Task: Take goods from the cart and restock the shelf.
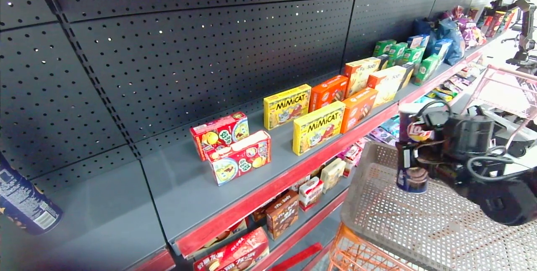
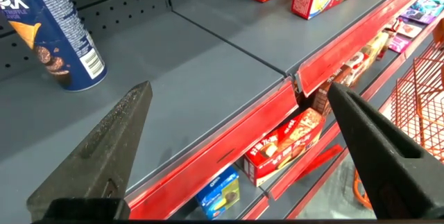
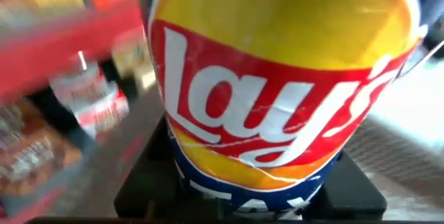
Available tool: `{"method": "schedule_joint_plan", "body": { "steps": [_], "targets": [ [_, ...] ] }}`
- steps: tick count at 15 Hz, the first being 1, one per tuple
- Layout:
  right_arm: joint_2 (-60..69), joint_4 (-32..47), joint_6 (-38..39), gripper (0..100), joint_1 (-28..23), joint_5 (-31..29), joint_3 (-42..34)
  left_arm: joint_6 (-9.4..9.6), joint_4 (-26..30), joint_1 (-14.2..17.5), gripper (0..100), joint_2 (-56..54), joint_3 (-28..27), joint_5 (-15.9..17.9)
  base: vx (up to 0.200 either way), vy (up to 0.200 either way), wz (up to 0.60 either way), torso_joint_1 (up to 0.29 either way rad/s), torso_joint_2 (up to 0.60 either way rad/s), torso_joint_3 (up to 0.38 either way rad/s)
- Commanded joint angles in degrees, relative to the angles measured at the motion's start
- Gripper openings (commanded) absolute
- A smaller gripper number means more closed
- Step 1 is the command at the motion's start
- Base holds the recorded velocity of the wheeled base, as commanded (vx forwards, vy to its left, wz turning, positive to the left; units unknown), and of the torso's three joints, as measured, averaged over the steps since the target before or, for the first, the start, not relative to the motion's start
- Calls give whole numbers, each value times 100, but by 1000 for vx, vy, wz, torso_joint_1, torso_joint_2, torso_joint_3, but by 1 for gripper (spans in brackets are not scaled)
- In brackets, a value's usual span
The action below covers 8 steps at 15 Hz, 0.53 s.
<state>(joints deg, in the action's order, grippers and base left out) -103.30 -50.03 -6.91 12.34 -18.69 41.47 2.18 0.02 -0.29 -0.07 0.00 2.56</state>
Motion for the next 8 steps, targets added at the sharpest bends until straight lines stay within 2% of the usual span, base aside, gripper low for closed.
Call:
{"method": "schedule_joint_plan", "body": {
  "steps": [1, 3, 5, 6, 7, 8],
  "targets": [
    [2947, 231, -363, 0, 41, -91, -781, 2, 6, 3, 100, 7, 0, -1, 0, 0, 0, 0, 0, 0],
    [3949, 266, -451, 0, -223, -153, -1080, 2, 6, 3, 100, 7, 0, -1, 0, 0, 0, 0, 0, 0],
    [4635, 494, -530, 0, -698, -249, -1194, -7, 6, 3, 100, 7, 0, -1, 0, 0, 0, 0, 0, 0],
    [5233, 1268, -495, 0, -1181, 366, -1203, 2, 6, 3, 100, 7, 0, -1, 0, 0, 0, 0, 0, 0],
    [5540, 1725, -478, 0, -1383, 753, -1141, -7, -2, 3, 100, 7, 0, -1, 0, 0, 0, 0, 0, 0],
    [5698, 1944, -478, 0, -1462, 832, -1071, 2, 6, 3, 100, 7, 0, -1, 0, 0, 0, 0, 0, 0]
  ]
}}
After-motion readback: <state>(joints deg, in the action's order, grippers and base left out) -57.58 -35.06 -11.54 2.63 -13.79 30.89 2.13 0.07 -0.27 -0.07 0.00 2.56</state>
